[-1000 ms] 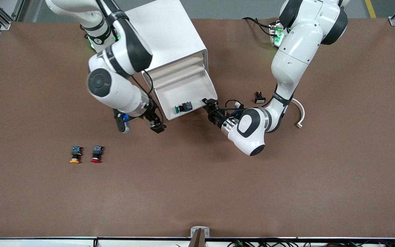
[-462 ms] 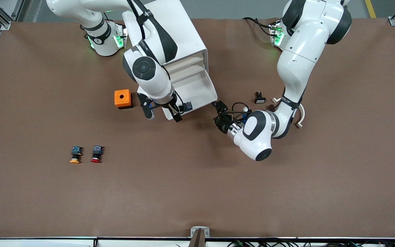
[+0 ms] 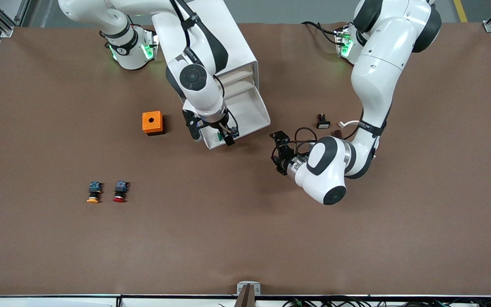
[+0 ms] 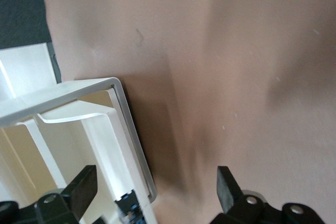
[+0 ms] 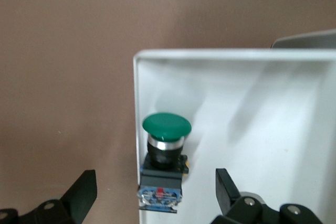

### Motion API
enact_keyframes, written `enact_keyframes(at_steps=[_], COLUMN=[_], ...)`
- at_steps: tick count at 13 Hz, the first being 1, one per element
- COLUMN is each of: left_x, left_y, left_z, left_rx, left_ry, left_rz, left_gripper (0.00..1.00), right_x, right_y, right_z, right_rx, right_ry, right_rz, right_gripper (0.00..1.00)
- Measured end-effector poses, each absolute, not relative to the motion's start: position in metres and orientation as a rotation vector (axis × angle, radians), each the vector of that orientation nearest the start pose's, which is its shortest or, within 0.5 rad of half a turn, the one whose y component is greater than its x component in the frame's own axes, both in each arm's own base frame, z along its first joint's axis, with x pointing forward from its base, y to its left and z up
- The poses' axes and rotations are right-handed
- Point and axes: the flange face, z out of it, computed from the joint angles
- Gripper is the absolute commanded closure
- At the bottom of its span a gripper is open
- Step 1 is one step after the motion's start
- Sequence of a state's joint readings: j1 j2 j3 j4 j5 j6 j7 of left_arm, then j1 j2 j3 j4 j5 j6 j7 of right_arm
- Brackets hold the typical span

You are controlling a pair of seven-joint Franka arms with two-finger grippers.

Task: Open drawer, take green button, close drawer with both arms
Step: 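Grasp the green push button inside the drawer with the right gripper, then lift the green button out and carry it beside the red button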

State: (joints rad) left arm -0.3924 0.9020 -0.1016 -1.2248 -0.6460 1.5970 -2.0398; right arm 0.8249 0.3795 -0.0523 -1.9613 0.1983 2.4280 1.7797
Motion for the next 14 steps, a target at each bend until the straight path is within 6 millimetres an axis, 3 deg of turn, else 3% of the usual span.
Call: enact_keyframes(at_steps=[3, 8, 14], left_x=[0.604, 0.609, 0.606], left_y=[-0.375, -0.369, -0.373], left_z=[0.25, 0.303, 0.319], left_rx=[2.052, 2.169, 2.322], left_ry=[2.254, 2.167, 2.014], left_rz=[-1.339, -1.163, -1.06], left_gripper=[0.0, 0.0, 0.0], right_x=[0.434, 0.436, 0.437], right_y=[0.45, 0.448, 0.448], right_z=[0.271, 0.269, 0.271], right_rx=[-2.544, -2.541, -2.537], right_ry=[1.633, 1.639, 1.639], right_rz=[0.123, 0.12, 0.118], right_gripper=[0.02, 0.13, 0.32])
